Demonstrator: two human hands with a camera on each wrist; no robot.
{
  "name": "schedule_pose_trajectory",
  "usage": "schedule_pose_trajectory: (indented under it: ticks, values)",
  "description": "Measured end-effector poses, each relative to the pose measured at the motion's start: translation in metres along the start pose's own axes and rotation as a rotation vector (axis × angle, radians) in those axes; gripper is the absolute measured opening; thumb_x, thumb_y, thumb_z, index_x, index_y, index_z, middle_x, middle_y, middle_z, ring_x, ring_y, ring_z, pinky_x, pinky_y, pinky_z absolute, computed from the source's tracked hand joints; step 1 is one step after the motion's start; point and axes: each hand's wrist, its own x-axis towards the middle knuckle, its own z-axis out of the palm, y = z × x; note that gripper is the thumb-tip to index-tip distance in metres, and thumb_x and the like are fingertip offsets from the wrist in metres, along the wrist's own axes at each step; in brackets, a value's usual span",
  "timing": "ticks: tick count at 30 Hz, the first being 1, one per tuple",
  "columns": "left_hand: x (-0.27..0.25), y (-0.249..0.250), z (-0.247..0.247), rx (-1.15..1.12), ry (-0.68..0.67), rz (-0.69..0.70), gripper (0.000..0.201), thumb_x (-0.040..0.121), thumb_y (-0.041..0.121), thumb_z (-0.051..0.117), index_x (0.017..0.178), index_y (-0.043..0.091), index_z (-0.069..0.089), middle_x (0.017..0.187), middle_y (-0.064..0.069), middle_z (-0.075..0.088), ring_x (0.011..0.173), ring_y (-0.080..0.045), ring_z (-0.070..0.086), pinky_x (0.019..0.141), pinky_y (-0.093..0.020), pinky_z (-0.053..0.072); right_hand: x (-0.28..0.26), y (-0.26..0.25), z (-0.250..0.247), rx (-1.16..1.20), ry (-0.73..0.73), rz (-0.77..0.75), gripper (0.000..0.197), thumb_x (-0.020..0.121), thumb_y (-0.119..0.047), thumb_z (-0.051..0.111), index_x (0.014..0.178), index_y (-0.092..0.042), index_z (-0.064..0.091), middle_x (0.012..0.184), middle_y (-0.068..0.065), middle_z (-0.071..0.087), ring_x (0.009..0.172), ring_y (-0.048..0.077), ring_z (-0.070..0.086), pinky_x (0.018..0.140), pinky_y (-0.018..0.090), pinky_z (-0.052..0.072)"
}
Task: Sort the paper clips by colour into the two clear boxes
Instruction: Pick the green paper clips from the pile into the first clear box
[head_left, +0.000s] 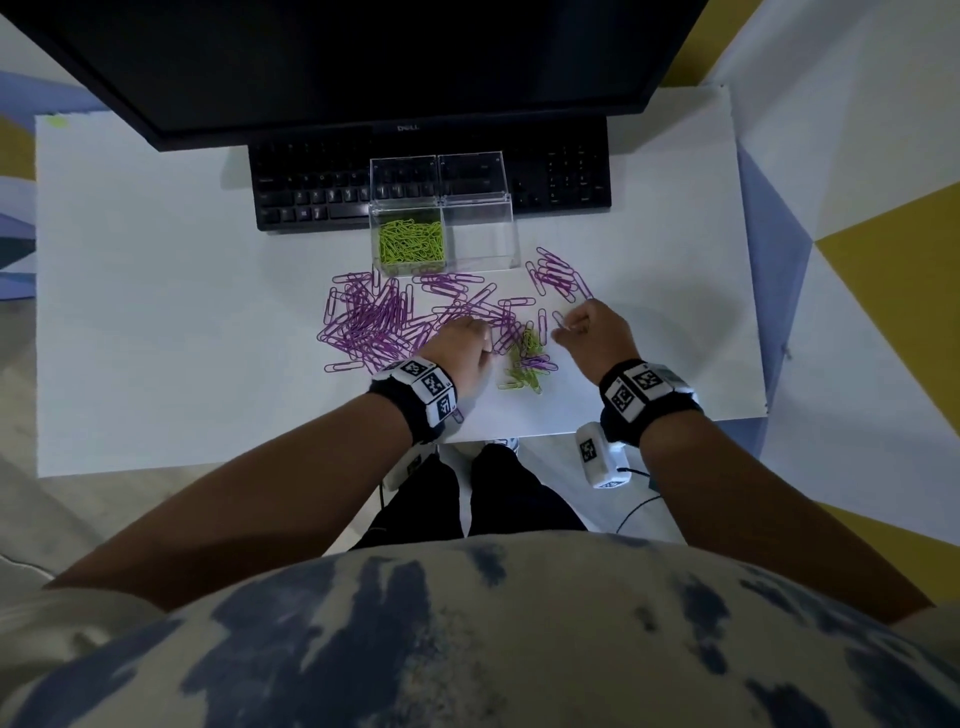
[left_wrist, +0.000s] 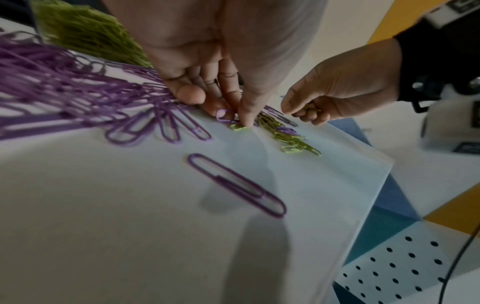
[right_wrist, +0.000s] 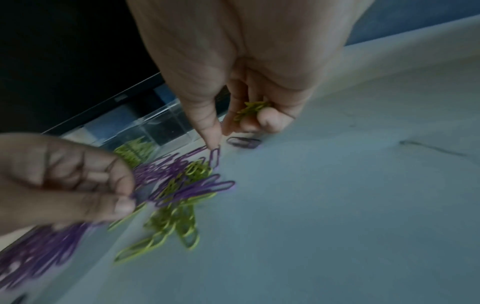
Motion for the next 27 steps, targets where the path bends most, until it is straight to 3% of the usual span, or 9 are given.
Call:
schedule_pose_trajectory:
  ticks: [5,8,10,15,17,21,24,27]
  values:
    - [-0.01,-0.016,-0.011,-0.14,0.104,-0.028,0.004,0.082,0.008,0.058,0.083,0.01,0.055,0.088,-0.005,0.063,0.08,-0.02,0.059,0.069,-0.028,0.049,-0.005,-0.01,0.021,-0.208,-0.093,-0.148,0.021,0.084,-0.021,0.068,0.101,-0.009,0.062,0.095,0.0,0.058,0.086,0.017,0.055,0.078,0.027,0.046]
    - [-0.016,-0.023,-0.016,-0.137,0.114,-0.052,0.005,0.079,0.01,0.059,0.082,0.008,0.057,0.085,-0.007,0.063,0.076,-0.021,0.058,0.069,-0.031,0.05,-0.005,-0.01,0.028,-0.247,-0.091,-0.117,0.017,0.087,-0.022,0.064,0.096,-0.007,0.061,0.097,0.007,0.062,0.086,0.023,0.058,0.075,0.029,0.046]
    - [-0.014,-0.026,-0.016,-0.093,0.143,-0.082,0.007,0.081,0.012,0.058,0.087,0.008,0.057,0.09,-0.008,0.061,0.081,-0.021,0.055,0.072,-0.031,0.048,-0.006,-0.01,0.028,-0.251,-0.103,-0.098,0.015,0.088,-0.023,0.062,0.09,-0.009,0.058,0.092,0.008,0.06,0.081,0.022,0.054,0.07,0.027,0.041]
    - [0.0,-0.025,-0.016,-0.037,0.218,-0.134,0.016,0.089,0.018,0.057,0.101,0.008,0.057,0.106,-0.01,0.055,0.102,-0.024,0.05,0.084,-0.033,0.044,-0.009,-0.009,0.017,-0.077,-0.136,-0.049,0.017,0.087,-0.023,0.065,0.085,-0.011,0.053,0.08,0.0,0.053,0.069,0.014,0.049,0.056,0.02,0.035]
    - [0.003,-0.023,-0.018,-0.003,0.19,-0.136,0.015,0.09,0.018,0.055,0.101,0.007,0.057,0.107,-0.01,0.055,0.104,-0.025,0.049,0.086,-0.033,0.044,-0.007,-0.009,0.012,-0.006,-0.142,-0.017,0.018,0.084,-0.023,0.068,0.079,-0.012,0.054,0.074,-0.003,0.054,0.067,0.011,0.049,0.058,0.019,0.038]
    - [0.004,-0.025,-0.021,0.026,0.153,-0.125,0.016,0.092,0.016,0.05,0.102,0.005,0.057,0.107,-0.011,0.056,0.105,-0.027,0.05,0.087,-0.035,0.045,-0.002,-0.012,0.004,0.236,-0.161,0.05,0.019,0.077,-0.015,0.074,0.066,-0.014,0.058,0.067,0.003,0.064,0.061,0.016,0.058,0.067,0.031,0.052]
    - [0.0,-0.031,-0.022,0.014,0.174,-0.125,0.016,0.091,0.017,0.051,0.101,0.006,0.056,0.104,-0.01,0.057,0.101,-0.025,0.051,0.085,-0.035,0.046,-0.002,-0.015,0.003,0.42,-0.18,0.089,0.01,0.076,-0.007,0.073,0.079,-0.008,0.063,0.071,0.007,0.064,0.064,0.018,0.058,0.062,0.026,0.05]
    - [-0.004,-0.036,-0.025,-0.02,0.226,-0.141,0.014,0.089,0.017,0.054,0.098,0.007,0.056,0.101,-0.009,0.058,0.096,-0.024,0.052,0.082,-0.033,0.046,-0.002,-0.017,0.004,0.543,-0.238,0.106,0.027,0.081,-0.001,0.067,0.107,-0.001,0.065,0.076,0.007,0.064,0.067,0.017,0.056,0.06,0.022,0.046]
